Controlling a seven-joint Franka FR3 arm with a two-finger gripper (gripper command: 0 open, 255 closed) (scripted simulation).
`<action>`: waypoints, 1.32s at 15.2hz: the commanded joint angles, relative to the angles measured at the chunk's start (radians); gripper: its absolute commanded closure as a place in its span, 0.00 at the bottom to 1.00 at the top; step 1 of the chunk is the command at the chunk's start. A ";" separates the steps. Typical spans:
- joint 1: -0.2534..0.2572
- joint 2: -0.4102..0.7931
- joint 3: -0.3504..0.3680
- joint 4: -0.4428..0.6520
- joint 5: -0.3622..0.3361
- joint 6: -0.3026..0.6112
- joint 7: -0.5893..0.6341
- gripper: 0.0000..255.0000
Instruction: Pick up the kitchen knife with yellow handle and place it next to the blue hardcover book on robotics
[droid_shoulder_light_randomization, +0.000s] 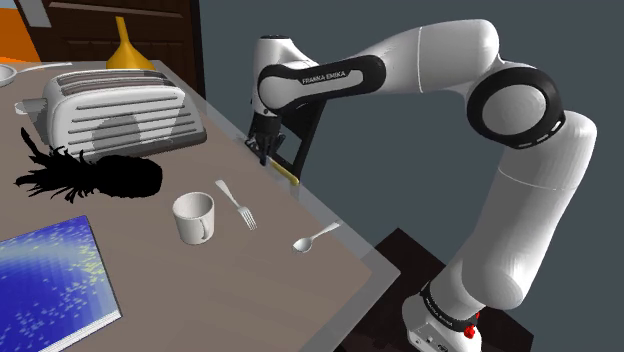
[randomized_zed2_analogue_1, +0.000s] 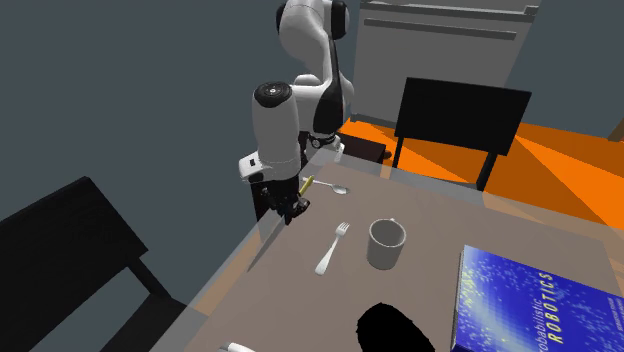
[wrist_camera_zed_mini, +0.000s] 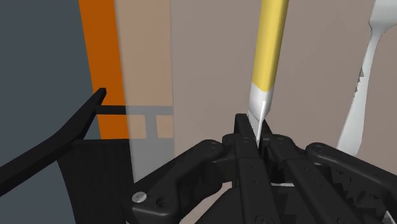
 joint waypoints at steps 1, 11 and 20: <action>-0.002 -0.010 0.000 0.016 0.003 -0.026 -0.003 1.00; 0.043 -0.079 0.034 -0.010 0.015 -0.068 0.071 1.00; 0.151 -0.142 0.115 -0.107 0.023 -0.034 0.260 1.00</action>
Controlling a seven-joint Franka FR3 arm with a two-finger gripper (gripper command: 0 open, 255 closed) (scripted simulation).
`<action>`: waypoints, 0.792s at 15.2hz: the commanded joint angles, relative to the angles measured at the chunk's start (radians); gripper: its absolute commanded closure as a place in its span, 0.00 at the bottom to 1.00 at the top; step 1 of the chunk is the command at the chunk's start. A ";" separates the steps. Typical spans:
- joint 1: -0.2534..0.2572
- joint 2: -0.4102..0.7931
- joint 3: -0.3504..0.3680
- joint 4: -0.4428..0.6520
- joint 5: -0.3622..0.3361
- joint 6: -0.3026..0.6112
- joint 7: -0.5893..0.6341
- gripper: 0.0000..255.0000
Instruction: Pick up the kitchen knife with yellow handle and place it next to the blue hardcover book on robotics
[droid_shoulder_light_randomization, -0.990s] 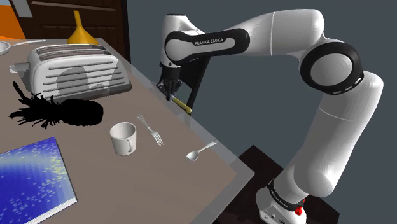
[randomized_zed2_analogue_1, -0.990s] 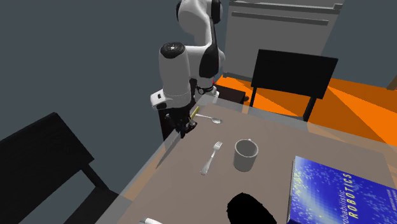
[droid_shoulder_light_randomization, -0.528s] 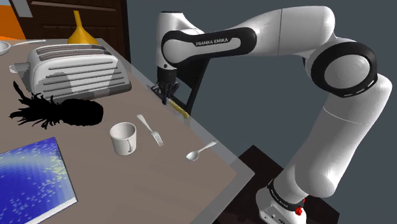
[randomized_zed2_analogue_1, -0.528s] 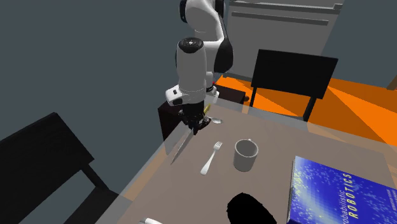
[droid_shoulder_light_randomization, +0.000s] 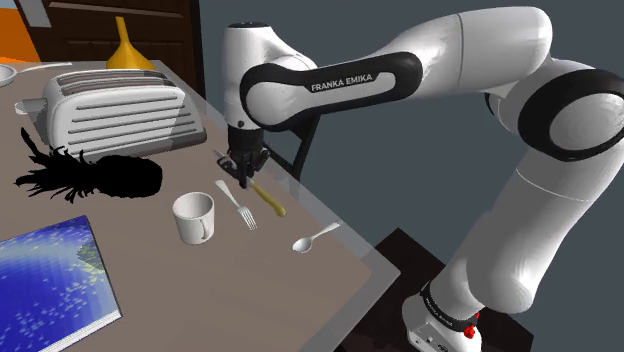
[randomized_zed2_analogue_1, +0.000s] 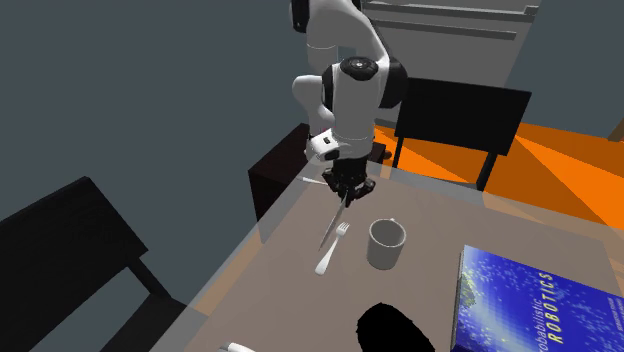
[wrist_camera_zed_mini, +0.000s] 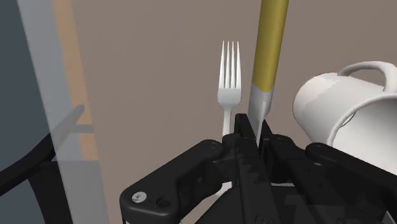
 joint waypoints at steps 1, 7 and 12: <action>0.026 -0.010 0.020 -0.019 0.001 0.009 0.047 1.00; 0.105 -0.005 0.077 -0.022 -0.006 0.015 0.187 1.00; 0.176 0.026 0.123 0.008 -0.026 0.013 0.309 1.00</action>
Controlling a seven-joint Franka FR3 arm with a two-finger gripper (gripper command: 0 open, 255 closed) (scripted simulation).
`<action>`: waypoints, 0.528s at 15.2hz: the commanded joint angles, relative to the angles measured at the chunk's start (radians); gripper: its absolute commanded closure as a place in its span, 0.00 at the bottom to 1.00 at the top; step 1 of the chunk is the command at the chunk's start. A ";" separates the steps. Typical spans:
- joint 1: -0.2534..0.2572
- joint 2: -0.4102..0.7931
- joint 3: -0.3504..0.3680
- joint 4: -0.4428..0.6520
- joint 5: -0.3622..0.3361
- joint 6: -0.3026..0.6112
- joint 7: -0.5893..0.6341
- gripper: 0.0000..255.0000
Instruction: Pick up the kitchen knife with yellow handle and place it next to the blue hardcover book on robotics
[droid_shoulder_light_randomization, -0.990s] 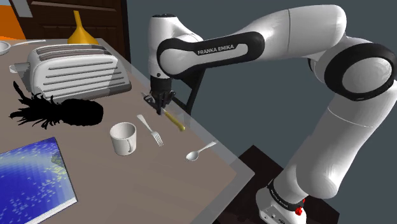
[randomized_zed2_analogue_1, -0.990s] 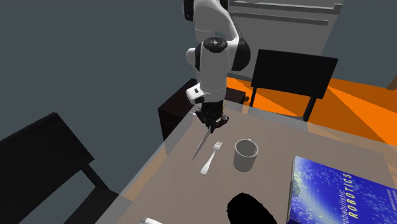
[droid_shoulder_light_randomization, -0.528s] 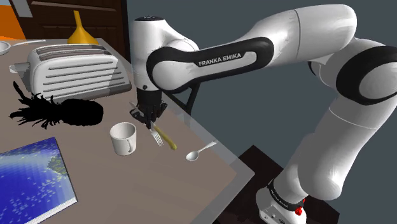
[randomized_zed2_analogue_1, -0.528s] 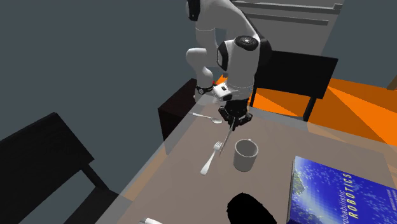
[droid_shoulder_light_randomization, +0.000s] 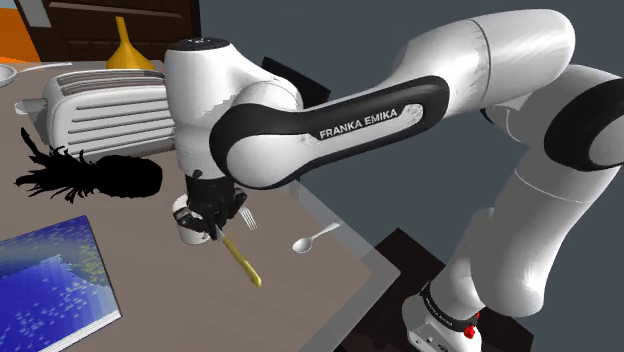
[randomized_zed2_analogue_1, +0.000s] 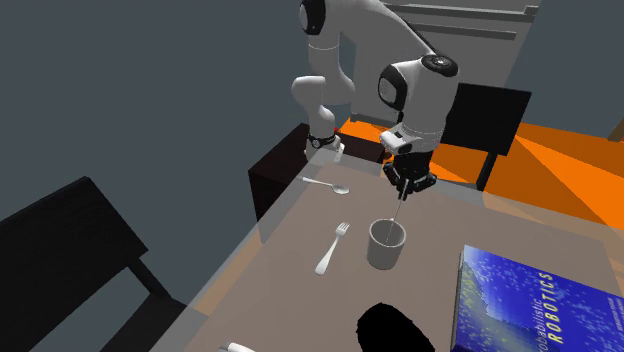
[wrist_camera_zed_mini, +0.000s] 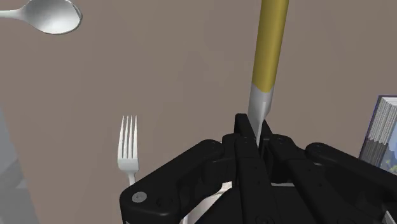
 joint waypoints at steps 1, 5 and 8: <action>0.032 0.021 0.018 0.022 -0.012 -0.004 0.055 1.00; 0.096 0.068 0.049 0.073 -0.040 -0.014 0.156 1.00; 0.149 0.114 0.068 0.124 -0.066 -0.028 0.232 1.00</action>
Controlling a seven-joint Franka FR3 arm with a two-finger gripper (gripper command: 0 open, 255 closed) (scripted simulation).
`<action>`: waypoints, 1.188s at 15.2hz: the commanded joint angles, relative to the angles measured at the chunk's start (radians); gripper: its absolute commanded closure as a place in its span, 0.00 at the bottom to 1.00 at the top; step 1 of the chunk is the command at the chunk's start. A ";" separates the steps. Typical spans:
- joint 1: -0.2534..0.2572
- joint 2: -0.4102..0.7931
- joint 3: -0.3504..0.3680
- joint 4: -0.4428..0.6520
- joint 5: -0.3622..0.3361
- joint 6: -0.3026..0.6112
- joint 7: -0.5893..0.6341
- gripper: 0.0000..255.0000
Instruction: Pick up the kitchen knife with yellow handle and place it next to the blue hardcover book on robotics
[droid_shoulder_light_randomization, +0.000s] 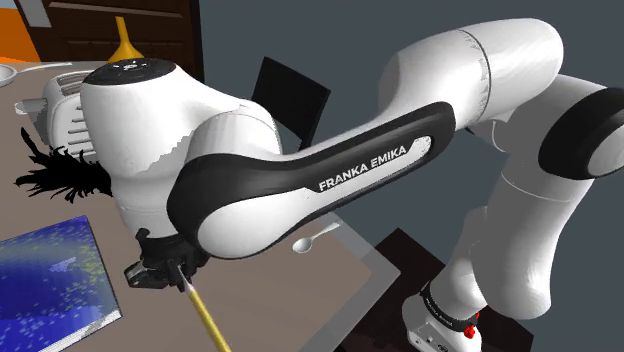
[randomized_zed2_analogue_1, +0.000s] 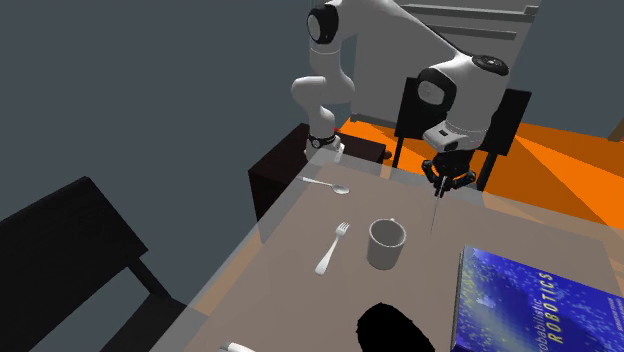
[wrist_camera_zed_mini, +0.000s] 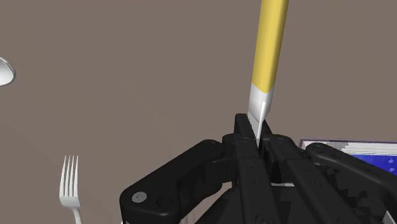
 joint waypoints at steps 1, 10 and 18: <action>0.037 0.029 0.013 0.039 -0.017 -0.015 0.052 1.00; 0.237 0.223 0.035 0.291 -0.116 -0.098 0.260 1.00; 0.345 0.347 0.025 0.422 -0.168 -0.113 0.340 1.00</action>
